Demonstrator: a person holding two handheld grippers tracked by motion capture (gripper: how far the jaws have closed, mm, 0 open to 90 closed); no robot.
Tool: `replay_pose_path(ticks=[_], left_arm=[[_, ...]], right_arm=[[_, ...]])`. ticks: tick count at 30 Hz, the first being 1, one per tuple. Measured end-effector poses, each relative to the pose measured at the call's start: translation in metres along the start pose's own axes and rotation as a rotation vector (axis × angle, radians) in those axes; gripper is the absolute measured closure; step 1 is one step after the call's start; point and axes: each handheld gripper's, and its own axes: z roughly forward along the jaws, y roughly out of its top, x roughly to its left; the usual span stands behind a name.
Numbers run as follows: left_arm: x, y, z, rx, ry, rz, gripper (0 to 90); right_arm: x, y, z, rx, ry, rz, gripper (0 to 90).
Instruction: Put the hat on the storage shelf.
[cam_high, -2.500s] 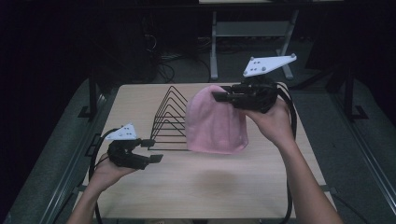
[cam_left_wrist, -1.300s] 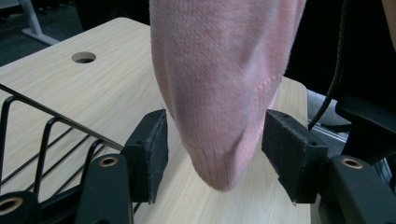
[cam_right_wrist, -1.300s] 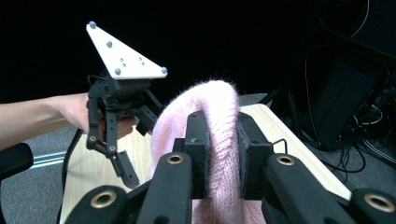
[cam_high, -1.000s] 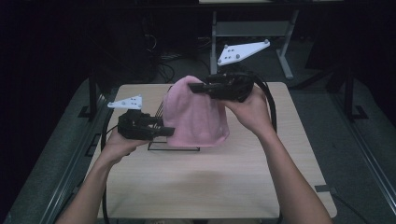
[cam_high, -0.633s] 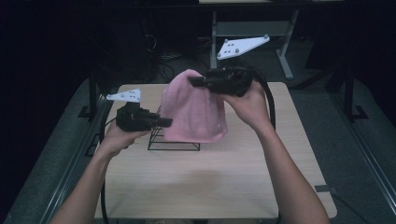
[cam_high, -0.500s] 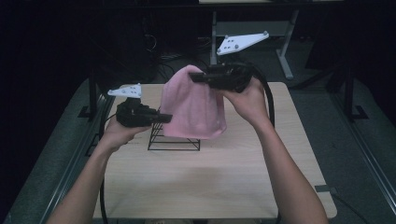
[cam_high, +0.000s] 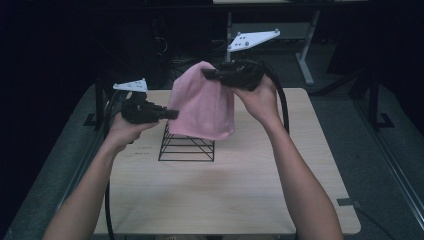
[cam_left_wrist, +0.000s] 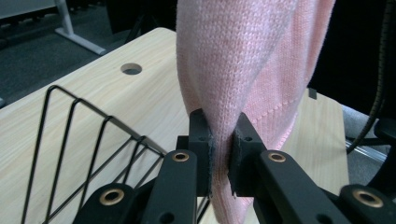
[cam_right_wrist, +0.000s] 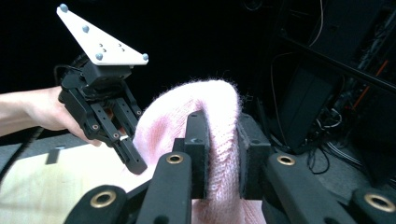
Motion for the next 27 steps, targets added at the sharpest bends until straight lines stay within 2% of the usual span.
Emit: replay_pose_path(ticks=[4,7,11,16,18,24,27], left_arm=[[0.009,-0.002,-0.001,-0.009,0.025,-0.025,81.2],[0.011,-0.002,-0.002,-0.015,0.038,-0.03,81.2],[0.013,0.001,-0.003,-0.014,0.059,-0.028,81.1],[0.014,0.007,-0.003,0.004,0.085,-0.004,81.1],[0.015,0.008,-0.003,0.007,0.09,-0.005,81.1],[0.016,0.006,0.0,0.028,0.1,0.003,81.0],[0.018,0.004,0.0,0.035,0.087,-0.004,80.9]], right_arm=[[-0.002,0.0,0.007,0.012,-0.013,-0.011,77.0],[-0.003,0.002,0.01,0.014,-0.018,-0.022,77.0],[-0.005,0.004,0.014,0.016,-0.024,-0.024,77.0],[-0.01,0.004,0.015,0.013,-0.03,-0.013,77.0],[-0.011,0.003,0.015,0.009,-0.027,-0.002,77.0],[-0.012,0.001,0.019,0.012,-0.023,-0.013,76.8],[-0.012,0.0,0.022,0.012,-0.018,-0.014,76.6]])
